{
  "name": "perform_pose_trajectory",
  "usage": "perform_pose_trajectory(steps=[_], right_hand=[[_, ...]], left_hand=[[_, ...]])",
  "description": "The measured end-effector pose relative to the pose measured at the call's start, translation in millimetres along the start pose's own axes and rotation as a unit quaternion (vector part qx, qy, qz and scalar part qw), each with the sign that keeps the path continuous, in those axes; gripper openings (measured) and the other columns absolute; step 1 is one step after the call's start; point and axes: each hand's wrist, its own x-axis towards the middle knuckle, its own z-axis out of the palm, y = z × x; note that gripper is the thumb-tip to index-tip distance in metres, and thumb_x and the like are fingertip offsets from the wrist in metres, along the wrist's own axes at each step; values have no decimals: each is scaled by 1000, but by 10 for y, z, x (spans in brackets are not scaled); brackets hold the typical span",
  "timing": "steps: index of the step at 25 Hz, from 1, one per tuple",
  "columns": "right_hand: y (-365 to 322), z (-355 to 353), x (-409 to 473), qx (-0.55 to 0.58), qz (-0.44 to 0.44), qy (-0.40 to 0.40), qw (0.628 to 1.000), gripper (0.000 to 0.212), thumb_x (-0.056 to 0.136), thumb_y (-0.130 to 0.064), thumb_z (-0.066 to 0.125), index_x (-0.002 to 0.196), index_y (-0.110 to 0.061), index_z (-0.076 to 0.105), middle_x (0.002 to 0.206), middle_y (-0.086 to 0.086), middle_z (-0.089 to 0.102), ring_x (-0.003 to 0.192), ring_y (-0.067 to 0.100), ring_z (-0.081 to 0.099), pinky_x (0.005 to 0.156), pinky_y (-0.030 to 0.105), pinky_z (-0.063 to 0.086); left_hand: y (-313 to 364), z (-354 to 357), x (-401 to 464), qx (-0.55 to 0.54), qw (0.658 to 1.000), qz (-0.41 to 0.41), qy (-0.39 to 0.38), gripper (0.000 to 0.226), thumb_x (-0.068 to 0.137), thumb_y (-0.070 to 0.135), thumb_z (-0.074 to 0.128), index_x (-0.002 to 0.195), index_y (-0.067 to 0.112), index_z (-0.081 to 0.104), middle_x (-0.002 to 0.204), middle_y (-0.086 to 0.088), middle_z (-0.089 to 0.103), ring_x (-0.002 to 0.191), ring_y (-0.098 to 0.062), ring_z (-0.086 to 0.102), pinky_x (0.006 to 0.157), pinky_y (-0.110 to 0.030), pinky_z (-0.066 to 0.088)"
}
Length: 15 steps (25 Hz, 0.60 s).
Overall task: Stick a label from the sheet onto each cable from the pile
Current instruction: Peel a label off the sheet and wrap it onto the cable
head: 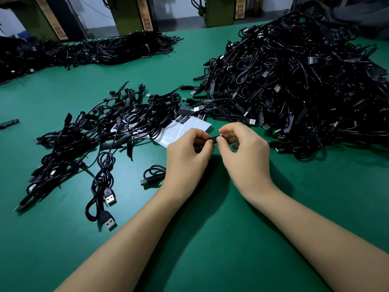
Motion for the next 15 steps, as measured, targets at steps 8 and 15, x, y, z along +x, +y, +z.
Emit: perform_pose_trajectory(steps=[8, 15], right_hand=[[48, -21, 74, 43, 93, -88, 991, 16, 85, -7, 66, 80, -22, 61, 78, -9, 65, 71, 0, 57, 65, 6, 40], [64, -39, 89, 74, 111, -122, 984, 18, 87, -11, 65, 78, -26, 59, 71, -7, 62, 66, 7, 55, 63, 20, 42]], left_hand=[[10, 29, -1, 67, 996, 65, 11, 5, 86, 10, 66, 88, 15, 65, 72, 21, 59, 75, -2, 60, 69, -13, 47], [5, 16, 9, 50, 998, 46, 14, 6, 86, 10, 67, 88, 16, 65, 75, 20, 62, 75, -1, 61, 73, -14, 48]])
